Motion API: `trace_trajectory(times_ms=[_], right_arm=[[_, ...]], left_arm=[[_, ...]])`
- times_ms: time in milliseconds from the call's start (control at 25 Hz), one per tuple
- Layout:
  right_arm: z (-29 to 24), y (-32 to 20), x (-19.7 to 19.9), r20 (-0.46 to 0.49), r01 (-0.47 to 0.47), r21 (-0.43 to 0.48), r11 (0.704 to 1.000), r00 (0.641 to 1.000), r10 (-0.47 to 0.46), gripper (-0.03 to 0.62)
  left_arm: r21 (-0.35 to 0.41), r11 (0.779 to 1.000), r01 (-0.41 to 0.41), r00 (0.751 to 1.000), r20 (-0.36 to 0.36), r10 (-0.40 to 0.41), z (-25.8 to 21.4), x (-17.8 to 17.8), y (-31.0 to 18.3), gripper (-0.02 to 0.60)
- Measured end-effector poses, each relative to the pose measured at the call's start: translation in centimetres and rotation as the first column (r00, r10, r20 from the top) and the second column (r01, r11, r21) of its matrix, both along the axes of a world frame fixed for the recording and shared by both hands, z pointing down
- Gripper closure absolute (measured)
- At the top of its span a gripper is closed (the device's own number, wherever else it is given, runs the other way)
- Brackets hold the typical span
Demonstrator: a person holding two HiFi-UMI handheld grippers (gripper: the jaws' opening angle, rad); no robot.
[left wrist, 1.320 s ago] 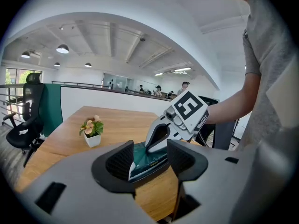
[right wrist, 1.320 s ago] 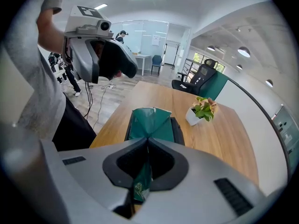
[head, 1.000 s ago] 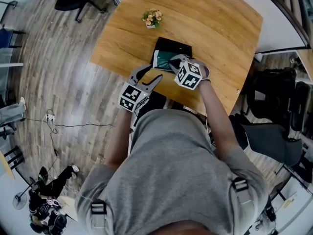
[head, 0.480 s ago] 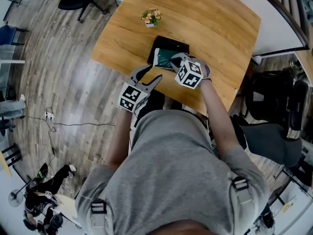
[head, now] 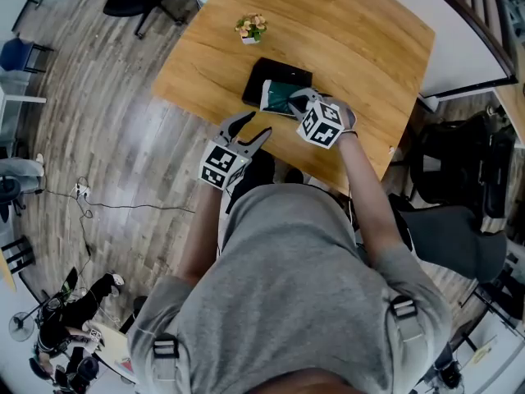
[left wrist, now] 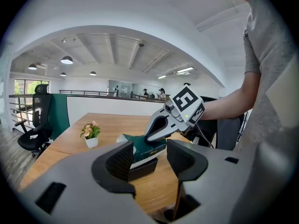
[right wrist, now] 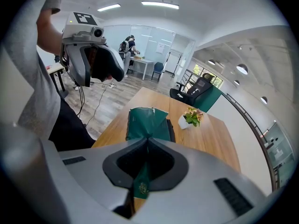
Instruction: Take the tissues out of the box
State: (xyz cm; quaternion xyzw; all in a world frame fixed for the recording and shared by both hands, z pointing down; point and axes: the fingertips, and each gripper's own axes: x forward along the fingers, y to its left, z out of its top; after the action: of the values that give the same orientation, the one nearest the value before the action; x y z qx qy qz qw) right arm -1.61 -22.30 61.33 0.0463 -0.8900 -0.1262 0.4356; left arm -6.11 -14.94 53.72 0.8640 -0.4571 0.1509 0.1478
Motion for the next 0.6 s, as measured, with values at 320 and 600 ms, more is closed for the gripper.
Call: trace_trajectory(times_ms=[320, 600], right_arm=[[-0.3, 1.0, 1.9, 0.003, 0.024, 0.024, 0.999, 1.0, -0.025, 0.585], [-0.5, 1.6, 2.9, 0.007, 0.033, 0.033, 0.999, 0.999, -0.034, 0.586]], left_arm=[[0.0, 0.999, 0.034, 0.999, 0.006, -0.034, -0.4, 1.3, 1.6, 0.344], [0.001, 0.999, 0.051, 0.999, 0.009, -0.051, -0.4, 2.4, 2.8, 0.344]])
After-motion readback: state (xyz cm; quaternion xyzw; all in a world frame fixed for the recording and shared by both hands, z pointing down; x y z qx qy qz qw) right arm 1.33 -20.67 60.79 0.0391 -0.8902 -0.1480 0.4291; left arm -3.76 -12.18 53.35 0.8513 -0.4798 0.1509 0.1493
